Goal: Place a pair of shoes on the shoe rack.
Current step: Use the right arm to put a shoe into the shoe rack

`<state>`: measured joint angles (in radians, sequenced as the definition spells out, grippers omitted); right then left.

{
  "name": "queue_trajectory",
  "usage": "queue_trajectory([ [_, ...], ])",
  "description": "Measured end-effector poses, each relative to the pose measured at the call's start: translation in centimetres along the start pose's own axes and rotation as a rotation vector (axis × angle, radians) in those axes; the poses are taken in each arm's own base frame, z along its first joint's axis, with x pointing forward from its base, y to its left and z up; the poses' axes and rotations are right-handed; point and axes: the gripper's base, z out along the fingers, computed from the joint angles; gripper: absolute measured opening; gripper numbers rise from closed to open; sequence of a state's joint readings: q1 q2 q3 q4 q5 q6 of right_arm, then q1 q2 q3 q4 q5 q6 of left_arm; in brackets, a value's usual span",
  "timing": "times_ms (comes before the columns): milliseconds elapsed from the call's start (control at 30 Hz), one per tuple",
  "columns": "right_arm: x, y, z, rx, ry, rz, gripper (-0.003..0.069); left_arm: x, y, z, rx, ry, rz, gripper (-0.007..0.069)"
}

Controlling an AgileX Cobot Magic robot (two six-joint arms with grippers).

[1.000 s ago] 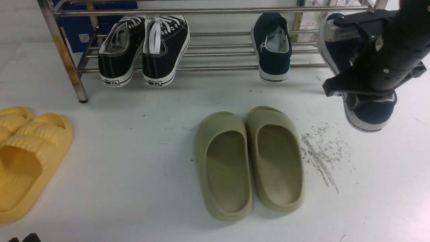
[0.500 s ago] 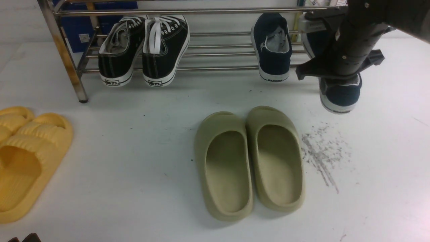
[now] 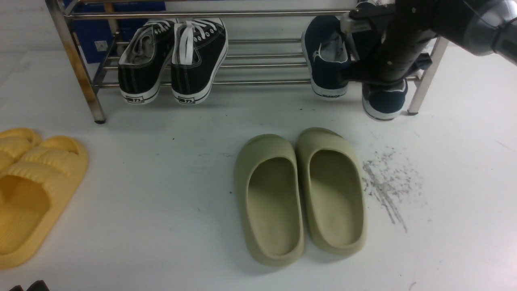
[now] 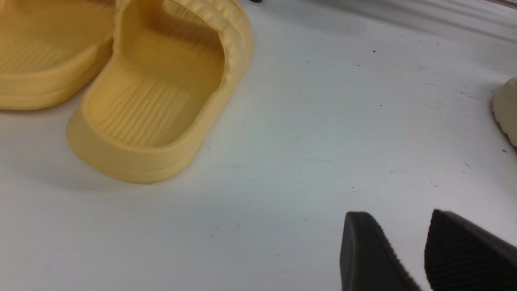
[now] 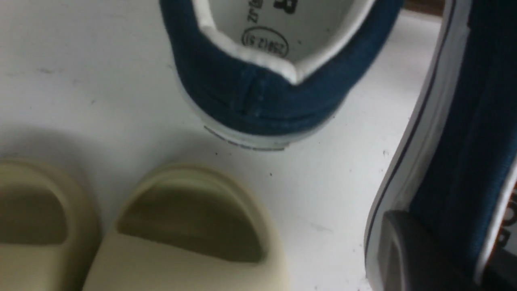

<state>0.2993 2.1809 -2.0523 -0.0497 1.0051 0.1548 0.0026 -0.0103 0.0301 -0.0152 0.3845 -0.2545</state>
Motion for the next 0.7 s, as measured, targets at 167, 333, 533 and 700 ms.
queue_trajectory([
  [167, -1.1, 0.1, 1.0, -0.003, -0.032, 0.002, 0.0039, 0.0, 0.0, 0.0, 0.0, 0.0, 0.0, 0.0237],
  [333, -1.8, -0.5, 1.8, 0.001, -0.051, 0.015, 0.004, 0.0, 0.0, 0.0, 0.0, 0.0, 0.0, 0.0237],
  [533, -2.4, -2.0, 2.4, 0.014, -0.082, 0.042, 0.0043, 0.0, 0.0, 0.0, 0.0, 0.0, 0.0, 0.0237],
  [700, -2.4, -2.1, 2.7, 0.001, -0.087, 0.036, 0.0048, 0.0, 0.0, 0.0, 0.0, 0.0, 0.0, 0.0237],
])
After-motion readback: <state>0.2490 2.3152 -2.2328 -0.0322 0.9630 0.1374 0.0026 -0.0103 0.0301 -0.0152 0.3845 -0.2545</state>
